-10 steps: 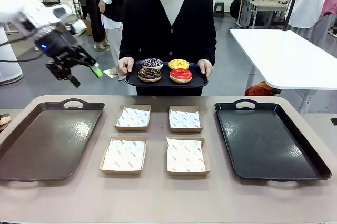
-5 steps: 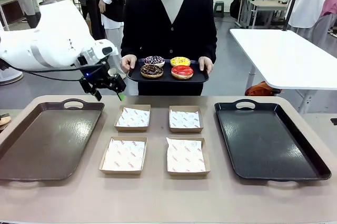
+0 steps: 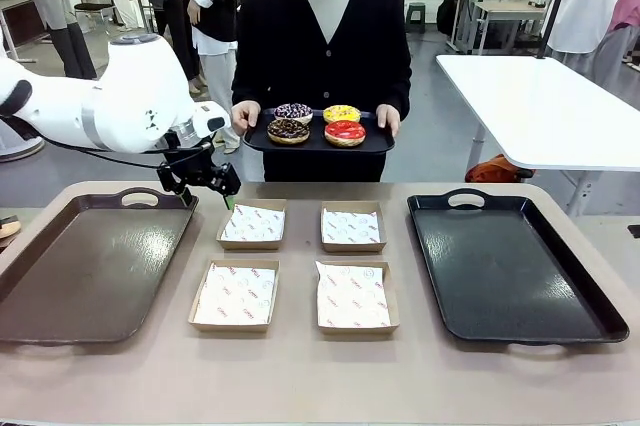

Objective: Individually package the donuts and arrange them on the tray.
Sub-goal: Pick up one Paper togo box.

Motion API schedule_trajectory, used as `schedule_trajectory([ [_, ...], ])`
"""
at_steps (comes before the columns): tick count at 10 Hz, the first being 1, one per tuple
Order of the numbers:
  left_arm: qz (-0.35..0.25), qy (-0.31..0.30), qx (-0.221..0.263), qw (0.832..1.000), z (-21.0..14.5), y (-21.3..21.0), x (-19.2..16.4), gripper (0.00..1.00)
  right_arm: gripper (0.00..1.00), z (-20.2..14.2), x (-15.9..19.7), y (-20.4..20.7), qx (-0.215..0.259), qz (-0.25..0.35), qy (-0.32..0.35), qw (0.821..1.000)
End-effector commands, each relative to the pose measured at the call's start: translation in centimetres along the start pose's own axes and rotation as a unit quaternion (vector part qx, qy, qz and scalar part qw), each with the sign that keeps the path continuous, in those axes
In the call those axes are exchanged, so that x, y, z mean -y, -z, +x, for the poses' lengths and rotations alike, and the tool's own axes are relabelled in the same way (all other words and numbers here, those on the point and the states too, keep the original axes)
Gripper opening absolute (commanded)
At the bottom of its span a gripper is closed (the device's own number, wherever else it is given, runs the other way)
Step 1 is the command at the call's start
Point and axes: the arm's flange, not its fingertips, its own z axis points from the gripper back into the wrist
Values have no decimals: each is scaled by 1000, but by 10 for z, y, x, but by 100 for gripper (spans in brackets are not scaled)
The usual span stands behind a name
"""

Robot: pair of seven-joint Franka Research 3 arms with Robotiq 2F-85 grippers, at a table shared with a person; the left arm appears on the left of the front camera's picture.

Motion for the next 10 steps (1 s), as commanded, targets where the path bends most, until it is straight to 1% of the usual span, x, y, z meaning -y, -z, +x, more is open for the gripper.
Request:
schedule_trajectory([
  [1,3,-29,4,1000,8,6,13,100,100,2,-1,0,5,5,-2,1000],
  [2,7,-38,9,999,8,7,13,100,100,2,-1,0,5,5,-2,1000],
  [3,-2,-8,-3,1000,1,5,5,100,100,2,-1,0,5,5,-2,1000],
  [10,-2,-8,-3,1000,1,5,5,100,100,2,-1,0,5,5,-2,1000],
])
